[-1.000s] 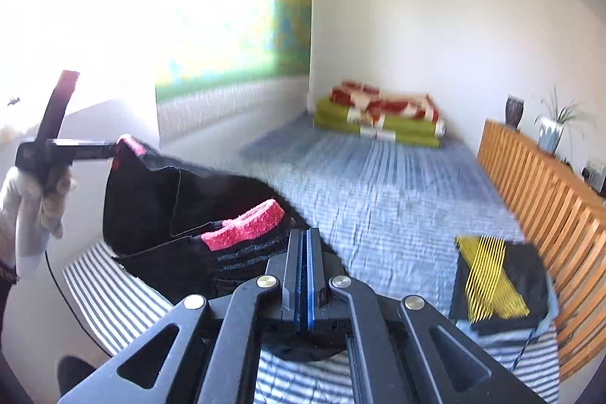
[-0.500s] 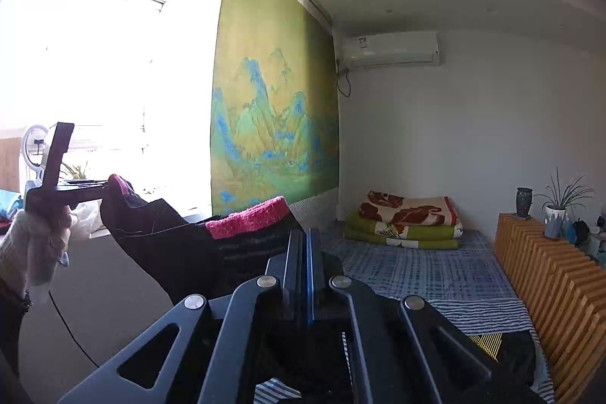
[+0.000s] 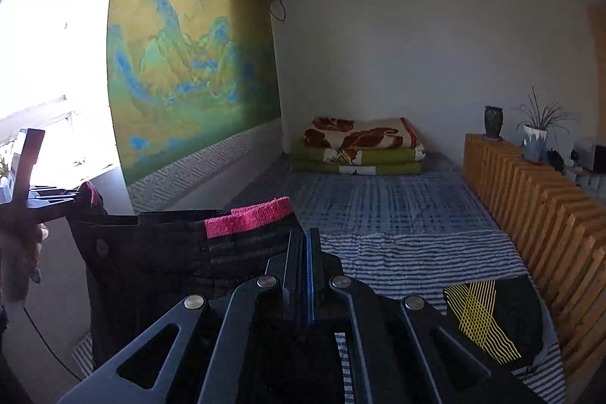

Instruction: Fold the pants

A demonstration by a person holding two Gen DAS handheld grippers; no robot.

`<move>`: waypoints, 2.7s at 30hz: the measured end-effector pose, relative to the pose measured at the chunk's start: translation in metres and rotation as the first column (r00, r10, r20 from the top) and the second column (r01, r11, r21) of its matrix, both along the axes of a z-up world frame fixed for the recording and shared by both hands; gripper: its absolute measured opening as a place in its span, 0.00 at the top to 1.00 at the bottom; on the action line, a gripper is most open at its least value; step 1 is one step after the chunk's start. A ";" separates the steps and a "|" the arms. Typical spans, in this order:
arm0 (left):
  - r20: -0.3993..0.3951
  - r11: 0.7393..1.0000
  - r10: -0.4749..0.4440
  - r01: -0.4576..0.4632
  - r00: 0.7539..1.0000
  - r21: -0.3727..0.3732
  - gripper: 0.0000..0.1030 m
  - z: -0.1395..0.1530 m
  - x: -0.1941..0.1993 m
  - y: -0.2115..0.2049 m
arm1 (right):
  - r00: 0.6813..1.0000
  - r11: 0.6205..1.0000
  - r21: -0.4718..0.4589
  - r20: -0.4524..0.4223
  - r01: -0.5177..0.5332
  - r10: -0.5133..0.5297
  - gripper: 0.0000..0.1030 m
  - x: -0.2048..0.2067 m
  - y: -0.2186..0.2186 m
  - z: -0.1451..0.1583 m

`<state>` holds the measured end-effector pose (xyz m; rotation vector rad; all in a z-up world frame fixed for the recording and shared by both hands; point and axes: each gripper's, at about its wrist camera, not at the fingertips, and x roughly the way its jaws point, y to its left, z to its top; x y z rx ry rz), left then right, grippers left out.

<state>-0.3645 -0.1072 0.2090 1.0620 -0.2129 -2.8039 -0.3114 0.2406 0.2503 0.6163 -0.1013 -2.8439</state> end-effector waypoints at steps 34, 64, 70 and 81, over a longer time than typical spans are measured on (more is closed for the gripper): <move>0.370 0.990 0.095 -0.128 0.924 0.066 0.38 -0.272 -0.118 -0.091 | 0.769 0.959 0.247 0.584 0.137 -0.260 0.43 -0.260 0.069 -0.360; 0.379 0.905 -0.221 0.044 0.899 0.423 0.38 -0.348 0.204 -0.014 | 0.743 0.981 0.066 0.663 -0.183 0.094 0.43 0.153 -0.007 -0.352; 0.404 0.911 -0.303 0.137 0.863 0.390 0.38 -0.371 0.165 0.072 | 0.743 0.985 0.070 0.665 -0.159 0.073 0.43 0.159 -0.016 -0.366; 0.426 0.944 -0.289 0.182 0.857 0.274 0.55 -0.388 0.156 0.131 | 0.745 0.980 0.122 0.666 -0.158 0.038 0.43 0.164 -0.031 -0.385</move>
